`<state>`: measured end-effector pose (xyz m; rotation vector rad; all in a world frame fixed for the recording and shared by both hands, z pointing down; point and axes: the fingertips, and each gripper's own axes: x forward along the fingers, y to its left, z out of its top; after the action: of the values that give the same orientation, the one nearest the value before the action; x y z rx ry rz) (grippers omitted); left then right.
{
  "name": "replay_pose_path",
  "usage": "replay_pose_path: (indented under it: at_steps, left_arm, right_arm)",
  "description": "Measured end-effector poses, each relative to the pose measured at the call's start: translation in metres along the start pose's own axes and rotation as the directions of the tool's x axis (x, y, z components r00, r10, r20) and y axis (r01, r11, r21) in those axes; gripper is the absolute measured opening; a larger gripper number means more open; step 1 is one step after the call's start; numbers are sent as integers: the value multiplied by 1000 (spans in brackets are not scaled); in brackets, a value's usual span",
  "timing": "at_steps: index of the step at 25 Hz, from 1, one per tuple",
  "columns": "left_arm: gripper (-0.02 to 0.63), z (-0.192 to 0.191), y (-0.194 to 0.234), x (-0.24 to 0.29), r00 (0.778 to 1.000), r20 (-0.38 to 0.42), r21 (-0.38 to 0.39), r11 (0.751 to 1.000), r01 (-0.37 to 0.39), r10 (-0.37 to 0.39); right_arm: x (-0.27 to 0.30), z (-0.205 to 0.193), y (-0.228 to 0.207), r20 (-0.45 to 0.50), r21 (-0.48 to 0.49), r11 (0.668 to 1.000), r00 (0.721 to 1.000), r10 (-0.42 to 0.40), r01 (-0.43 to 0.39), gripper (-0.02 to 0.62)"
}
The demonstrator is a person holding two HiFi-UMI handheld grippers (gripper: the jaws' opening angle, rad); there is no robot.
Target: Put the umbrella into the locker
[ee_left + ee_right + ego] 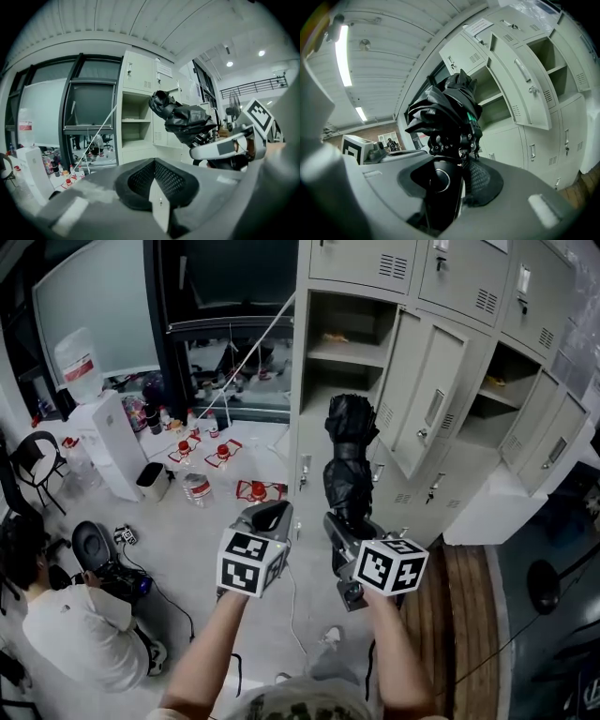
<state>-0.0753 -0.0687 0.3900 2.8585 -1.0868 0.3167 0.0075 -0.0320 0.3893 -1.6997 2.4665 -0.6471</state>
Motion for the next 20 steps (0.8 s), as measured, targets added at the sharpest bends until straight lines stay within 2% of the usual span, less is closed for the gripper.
replay_pose_path:
  at_steps: [9, 20]
  left_arm:
    - [3, 7, 33, 53, 1000, -4, 17, 1000, -2, 3]
    - [3, 29, 97, 188, 998, -22, 14, 999, -51, 51]
  right_arm:
    - [53, 12, -35, -1, 15, 1000, 1000, 14, -14, 143]
    - [157, 64, -125, -24, -7, 998, 998, 60, -60, 143]
